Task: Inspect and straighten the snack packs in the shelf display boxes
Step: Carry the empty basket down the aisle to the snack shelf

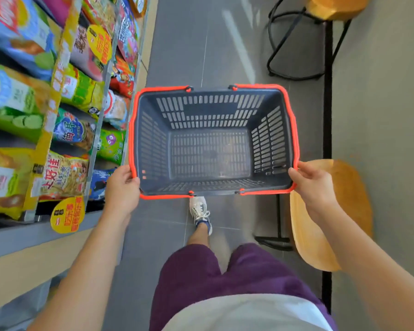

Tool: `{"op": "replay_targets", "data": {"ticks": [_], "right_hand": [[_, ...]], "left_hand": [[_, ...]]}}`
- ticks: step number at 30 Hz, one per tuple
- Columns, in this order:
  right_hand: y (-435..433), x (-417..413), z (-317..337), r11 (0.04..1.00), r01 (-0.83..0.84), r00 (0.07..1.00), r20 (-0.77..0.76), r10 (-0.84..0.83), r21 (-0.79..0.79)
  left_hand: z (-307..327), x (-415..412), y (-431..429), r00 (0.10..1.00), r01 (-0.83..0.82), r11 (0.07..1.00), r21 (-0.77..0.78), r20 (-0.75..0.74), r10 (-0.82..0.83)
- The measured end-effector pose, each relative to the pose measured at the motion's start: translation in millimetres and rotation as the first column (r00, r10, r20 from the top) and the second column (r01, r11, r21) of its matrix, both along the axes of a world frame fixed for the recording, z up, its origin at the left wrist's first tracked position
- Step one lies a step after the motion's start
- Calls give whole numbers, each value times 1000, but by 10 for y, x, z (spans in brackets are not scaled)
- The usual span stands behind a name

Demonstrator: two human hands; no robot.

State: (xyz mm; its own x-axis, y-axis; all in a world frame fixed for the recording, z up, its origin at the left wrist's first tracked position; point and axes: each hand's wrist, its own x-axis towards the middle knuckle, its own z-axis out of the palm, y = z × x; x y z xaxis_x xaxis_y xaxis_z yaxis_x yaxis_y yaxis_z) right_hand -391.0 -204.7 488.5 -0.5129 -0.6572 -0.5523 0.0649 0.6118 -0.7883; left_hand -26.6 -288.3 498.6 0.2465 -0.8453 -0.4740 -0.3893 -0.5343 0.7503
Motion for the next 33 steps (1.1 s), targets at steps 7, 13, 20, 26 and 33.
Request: {"op": "replay_targets", "data": {"ticks": [7,13,20,26,33], "right_hand": [[-1035,-97,575,999,34,995,-91,-37,-26],[-2031,-566,721,996,-2,974,-227,-19,-92],[-3405,-1274,756,989,-99,955,-290,63,-113],[-4536,-1747,872,985,-100,963,-263,60,-144],[-5979,-2091,884,983,-57,954,-299,1,-177]], "left_hand": [[525,-137,-1239,997,58,993,-102,-40,-62],[717,-582,-2251,977,26,996,-80,-207,-42],[840,-1161,-3324,973,-23,997,-74,-233,5],[947,-1542,-4247,962,-37,997,-73,-272,15],[884,-1907,-5642,957,-54,994,-90,-289,26]]}}
